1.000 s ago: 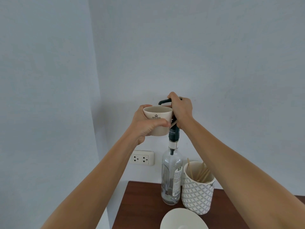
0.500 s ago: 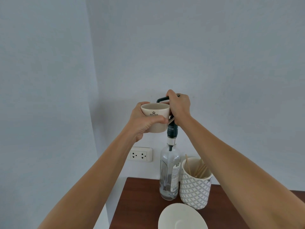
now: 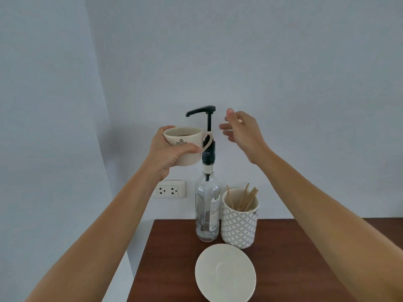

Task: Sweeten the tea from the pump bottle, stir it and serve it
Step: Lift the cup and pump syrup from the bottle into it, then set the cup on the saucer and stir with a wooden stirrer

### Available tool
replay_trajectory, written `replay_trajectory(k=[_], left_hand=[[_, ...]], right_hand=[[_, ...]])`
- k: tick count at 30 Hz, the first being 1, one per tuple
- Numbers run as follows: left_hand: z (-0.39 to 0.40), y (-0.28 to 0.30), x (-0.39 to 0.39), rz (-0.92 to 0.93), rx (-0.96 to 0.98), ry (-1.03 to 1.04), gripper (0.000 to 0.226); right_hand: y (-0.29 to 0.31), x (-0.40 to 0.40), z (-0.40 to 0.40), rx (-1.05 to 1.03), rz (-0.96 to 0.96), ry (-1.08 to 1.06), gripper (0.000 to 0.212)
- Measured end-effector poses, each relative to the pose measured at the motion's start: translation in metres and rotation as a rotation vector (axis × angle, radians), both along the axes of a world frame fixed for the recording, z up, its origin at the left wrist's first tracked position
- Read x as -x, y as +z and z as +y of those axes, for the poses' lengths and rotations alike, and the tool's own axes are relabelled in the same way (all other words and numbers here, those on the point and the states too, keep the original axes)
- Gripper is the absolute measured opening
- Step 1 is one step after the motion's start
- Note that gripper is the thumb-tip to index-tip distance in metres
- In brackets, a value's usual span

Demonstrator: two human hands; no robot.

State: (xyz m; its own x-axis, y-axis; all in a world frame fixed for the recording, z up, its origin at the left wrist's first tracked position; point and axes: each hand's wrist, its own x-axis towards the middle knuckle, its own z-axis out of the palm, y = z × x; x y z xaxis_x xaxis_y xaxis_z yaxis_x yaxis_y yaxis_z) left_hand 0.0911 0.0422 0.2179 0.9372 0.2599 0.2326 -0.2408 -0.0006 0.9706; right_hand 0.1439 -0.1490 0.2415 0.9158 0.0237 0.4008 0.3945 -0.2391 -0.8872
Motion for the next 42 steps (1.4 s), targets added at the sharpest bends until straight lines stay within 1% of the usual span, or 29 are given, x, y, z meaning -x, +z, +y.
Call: replay_trajectory(k=[2,3,5,7,8,10,13,16,23,27,30,33,36,38,39,40,42], left_hand=[[0.001,-0.009,0.006,0.001,-0.001,0.0,0.094],[0.001,-0.014,0.009,0.0,-0.001,-0.006,0.094],[0.0,-0.028,0.017,-0.003,-0.008,-0.025,0.093],[-0.004,-0.045,0.025,-0.002,-0.02,-0.034,0.098],[-0.007,-0.055,0.028,-0.004,-0.021,-0.038,0.101],[-0.013,-0.078,0.036,-0.012,-0.022,-0.05,0.103],[-0.024,-0.117,0.047,-0.001,-0.039,-0.065,0.095],[-0.033,-0.156,0.058,0.017,-0.088,-0.076,0.09],[-0.052,-0.226,0.074,0.071,-0.188,-0.041,0.09],[-0.061,-0.247,0.08,0.054,-0.247,-0.018,0.094],[-0.066,-0.253,0.085,0.043,-0.299,-0.014,0.093],[-0.071,-0.256,0.09,0.046,-0.325,-0.002,0.09],[-0.073,-0.258,0.092,0.052,-0.361,0.003,0.089],[-0.075,-0.259,0.093,0.057,-0.376,0.003,0.09],[-0.075,-0.259,0.093,0.056,-0.379,0.004,0.09],[-0.075,-0.259,0.093,0.054,-0.382,0.006,0.09],[-0.076,-0.26,0.092,0.05,-0.389,0.004,0.09]], right_hand=[[-0.025,0.007,-0.027,0.096,-0.02,-0.091,0.019],[-0.041,0.009,-0.04,0.179,-0.005,-0.125,0.015],[-0.075,0.011,-0.062,0.366,0.052,-0.167,0.014],[-0.107,0.008,-0.077,0.499,0.115,-0.188,0.012],[-0.121,0.005,-0.082,0.533,0.143,-0.207,0.013],[-0.142,-0.002,-0.087,0.542,0.204,-0.255,0.023],[-0.161,-0.014,-0.085,0.534,0.289,-0.282,0.038],[-0.17,-0.021,-0.077,0.505,0.304,-0.316,0.038],[-0.175,-0.017,-0.072,0.357,0.155,-0.427,0.028],[-0.165,-0.007,-0.077,0.327,0.08,-0.405,0.032],[-0.15,0.007,-0.076,0.343,0.009,-0.356,0.028],[-0.131,0.026,-0.073,0.303,-0.195,-0.391,0.028],[-0.111,0.056,-0.072,0.151,-0.45,-0.426,0.025],[-0.107,0.081,-0.07,0.024,-0.545,-0.359,0.021],[-0.11,0.093,-0.068,-0.009,-0.548,-0.298,0.02],[-0.118,0.102,-0.065,0.002,-0.528,-0.24,0.02],[-0.145,0.113,-0.059,0.131,-0.466,-0.155,0.021]])
